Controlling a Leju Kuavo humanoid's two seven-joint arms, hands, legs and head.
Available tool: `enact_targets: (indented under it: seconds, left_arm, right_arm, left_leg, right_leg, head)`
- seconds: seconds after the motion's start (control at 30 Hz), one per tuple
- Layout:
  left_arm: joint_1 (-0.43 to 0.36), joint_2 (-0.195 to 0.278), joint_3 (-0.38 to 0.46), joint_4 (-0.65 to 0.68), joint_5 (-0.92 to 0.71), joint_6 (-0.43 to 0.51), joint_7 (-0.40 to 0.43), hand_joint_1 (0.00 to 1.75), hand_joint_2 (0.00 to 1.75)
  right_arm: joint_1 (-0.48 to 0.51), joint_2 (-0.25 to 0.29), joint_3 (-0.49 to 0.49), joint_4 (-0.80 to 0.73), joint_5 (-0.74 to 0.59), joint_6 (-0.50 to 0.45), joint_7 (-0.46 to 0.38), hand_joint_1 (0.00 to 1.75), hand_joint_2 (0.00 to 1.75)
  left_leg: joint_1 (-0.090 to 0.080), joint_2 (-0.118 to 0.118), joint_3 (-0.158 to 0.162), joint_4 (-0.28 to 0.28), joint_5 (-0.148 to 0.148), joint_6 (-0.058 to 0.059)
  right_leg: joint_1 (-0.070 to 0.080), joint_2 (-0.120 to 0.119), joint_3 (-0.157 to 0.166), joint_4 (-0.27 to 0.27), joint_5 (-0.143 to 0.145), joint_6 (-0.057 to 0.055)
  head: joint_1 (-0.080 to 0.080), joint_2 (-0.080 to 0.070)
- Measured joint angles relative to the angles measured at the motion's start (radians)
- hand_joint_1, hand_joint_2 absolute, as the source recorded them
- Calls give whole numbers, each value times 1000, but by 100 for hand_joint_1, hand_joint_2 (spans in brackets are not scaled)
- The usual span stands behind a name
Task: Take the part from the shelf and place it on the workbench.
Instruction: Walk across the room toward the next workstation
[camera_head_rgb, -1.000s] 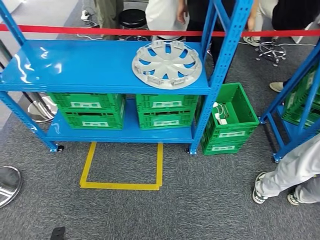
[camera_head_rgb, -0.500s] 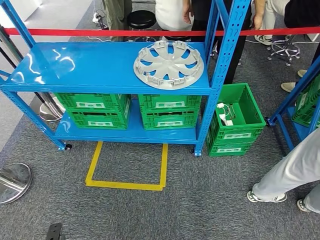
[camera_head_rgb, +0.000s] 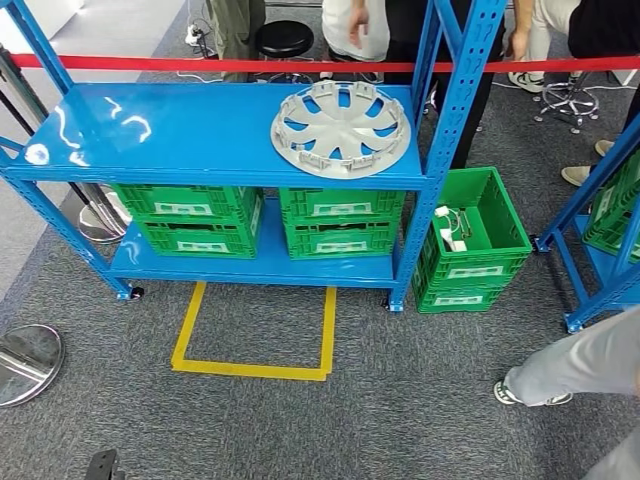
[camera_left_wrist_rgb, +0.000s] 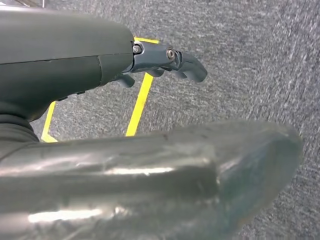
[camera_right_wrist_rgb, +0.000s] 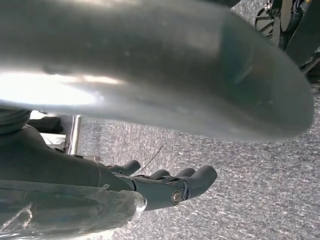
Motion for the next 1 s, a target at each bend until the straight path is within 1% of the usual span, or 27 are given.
enact_targets:
  seconds: [0.33, 0.57, 0.7, 1.0]
  left_arm:
    - [53, 35, -174, -28, 208, -36, 24, 0, 0]
    - [82, 54, -272, -44, 344, -59, 40, 0, 0]
    - [88, 59, -298, -48, 365, -61, 43, 0, 0]
    - [91, 63, -320, -50, 370, -62, 44, 0, 0]
  right_arm:
    - [24, -39, 168, -46, -196, 8, 33, 0, 0]
    - [38, -62, 262, -74, -324, 15, 55, 0, 0]
    - [42, -68, 288, -82, -344, 16, 59, 0, 0]
    - [43, -72, 309, -91, -349, 16, 60, 0, 0]
  left_leg:
    - [-1, 0, 0, 0, -1, 1]
    - [-1, 0, 0, 0, -1, 1]
    - [-1, 0, 0, 0, -1, 1]
    - [-1, 0, 0, 0, -1, 2]
  right_leg:
    - [-1, 0, 0, -2, 1, 1]
    - [-1, 0, 0, -2, 1, 1]
    - [-1, 0, 0, -2, 1, 1]
    - [-1, 0, 0, -2, 1, 1]
  head:
    - [0, 0]
    - [0, 0]
    - [0, 0]
    - [0, 0]
